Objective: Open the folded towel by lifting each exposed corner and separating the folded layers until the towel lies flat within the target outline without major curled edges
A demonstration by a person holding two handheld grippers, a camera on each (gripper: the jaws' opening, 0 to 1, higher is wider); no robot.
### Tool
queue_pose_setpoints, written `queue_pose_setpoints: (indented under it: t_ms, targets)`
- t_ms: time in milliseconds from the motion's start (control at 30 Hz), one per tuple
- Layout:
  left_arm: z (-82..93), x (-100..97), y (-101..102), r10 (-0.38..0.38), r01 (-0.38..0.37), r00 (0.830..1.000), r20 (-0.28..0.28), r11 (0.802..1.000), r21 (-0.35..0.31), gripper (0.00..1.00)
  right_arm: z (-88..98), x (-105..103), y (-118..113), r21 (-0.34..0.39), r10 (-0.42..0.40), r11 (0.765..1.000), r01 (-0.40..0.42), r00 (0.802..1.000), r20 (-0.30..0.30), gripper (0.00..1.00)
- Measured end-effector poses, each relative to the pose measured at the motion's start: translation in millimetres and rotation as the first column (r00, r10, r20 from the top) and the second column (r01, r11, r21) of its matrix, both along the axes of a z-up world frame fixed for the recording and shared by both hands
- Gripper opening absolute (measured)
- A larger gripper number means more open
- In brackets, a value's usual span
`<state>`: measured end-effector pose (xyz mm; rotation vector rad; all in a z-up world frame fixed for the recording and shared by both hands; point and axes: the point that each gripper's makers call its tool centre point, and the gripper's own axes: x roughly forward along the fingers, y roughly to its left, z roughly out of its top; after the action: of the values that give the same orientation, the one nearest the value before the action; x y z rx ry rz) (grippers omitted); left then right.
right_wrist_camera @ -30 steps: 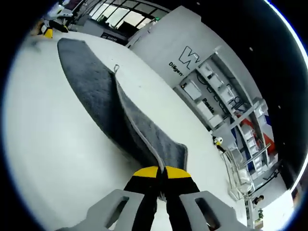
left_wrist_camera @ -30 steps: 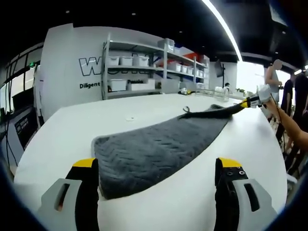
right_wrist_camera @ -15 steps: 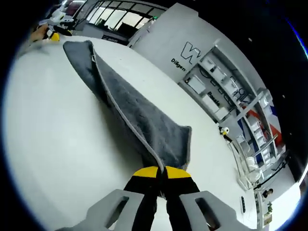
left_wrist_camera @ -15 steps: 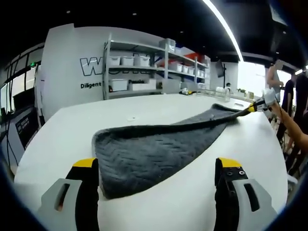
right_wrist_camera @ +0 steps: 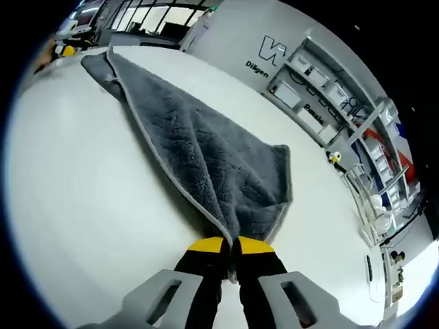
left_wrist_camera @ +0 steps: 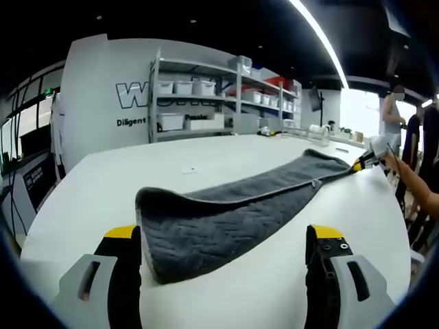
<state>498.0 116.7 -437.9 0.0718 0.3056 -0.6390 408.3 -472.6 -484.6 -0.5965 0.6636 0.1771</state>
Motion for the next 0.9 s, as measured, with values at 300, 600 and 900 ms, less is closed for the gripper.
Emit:
queue_pose_setpoints:
  t_ms: [300,600,900]
  targets:
    - [-5.4,-3.4,-2.9,-0.008,0.007,0.999,-0.034,1.000,-0.010,0.98,29.4,-15.8,6.6,0.116,-0.062,0.992,0.055,0.997,0.054,0.38]
    - [-9.8,-10.0,-7.3,-0.012,0.011,0.999,-0.047,1.000,-0.014,0.99,43.7,-26.4,54.2,0.211,-0.010,0.977,-0.012,0.995,0.103,0.72]
    - [-13.4,-4.5,-3.4,0.018,-0.020,0.998,-0.066,1.000,-0.024,0.97,57.6,-24.3,98.6,0.246,0.044,0.965,-0.089,0.982,0.183,1.00]
